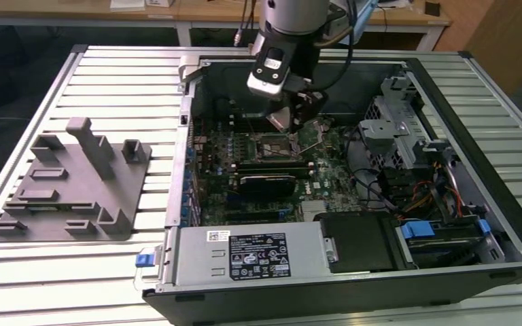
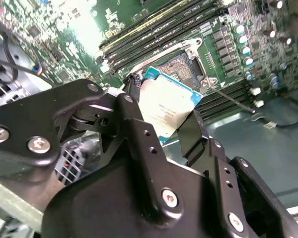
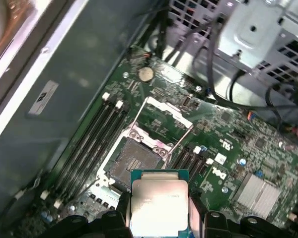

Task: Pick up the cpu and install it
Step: 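Place the cpu into insertion slot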

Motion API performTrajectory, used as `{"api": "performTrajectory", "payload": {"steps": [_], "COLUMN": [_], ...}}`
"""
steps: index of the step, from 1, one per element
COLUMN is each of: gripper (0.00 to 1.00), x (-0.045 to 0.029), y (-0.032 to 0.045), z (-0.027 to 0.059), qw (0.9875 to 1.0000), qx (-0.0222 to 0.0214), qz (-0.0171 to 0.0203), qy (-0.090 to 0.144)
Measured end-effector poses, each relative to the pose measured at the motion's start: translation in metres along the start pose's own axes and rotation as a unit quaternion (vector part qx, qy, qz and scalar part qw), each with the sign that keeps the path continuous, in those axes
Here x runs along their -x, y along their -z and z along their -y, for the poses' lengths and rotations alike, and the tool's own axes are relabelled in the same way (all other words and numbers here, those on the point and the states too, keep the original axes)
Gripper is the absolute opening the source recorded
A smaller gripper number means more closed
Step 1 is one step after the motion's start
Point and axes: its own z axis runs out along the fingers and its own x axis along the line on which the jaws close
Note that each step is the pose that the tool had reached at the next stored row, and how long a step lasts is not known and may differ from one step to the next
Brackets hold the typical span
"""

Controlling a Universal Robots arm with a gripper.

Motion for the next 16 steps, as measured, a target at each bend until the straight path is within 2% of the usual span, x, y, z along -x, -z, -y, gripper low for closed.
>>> {"api": "performTrajectory", "payload": {"steps": [4, 8, 12, 16], "gripper": [0.54, 0.54, 0.54, 0.54], "x": [0.0000, 0.0000, 0.0000, 0.0000], "y": [-0.0007, -0.0014, -0.0028, -0.0054], "z": [0.0000, 0.0001, 0.0002, 0.0004], "qw": [0.9993, 0.9974, 0.9940, 0.9894], "qx": [0.0002, 0.0004, 0.0005, 0.0006], "qz": [0.0023, 0.0045, 0.0067, 0.0090], "qy": [-0.037, -0.073, -0.109, -0.145]}}
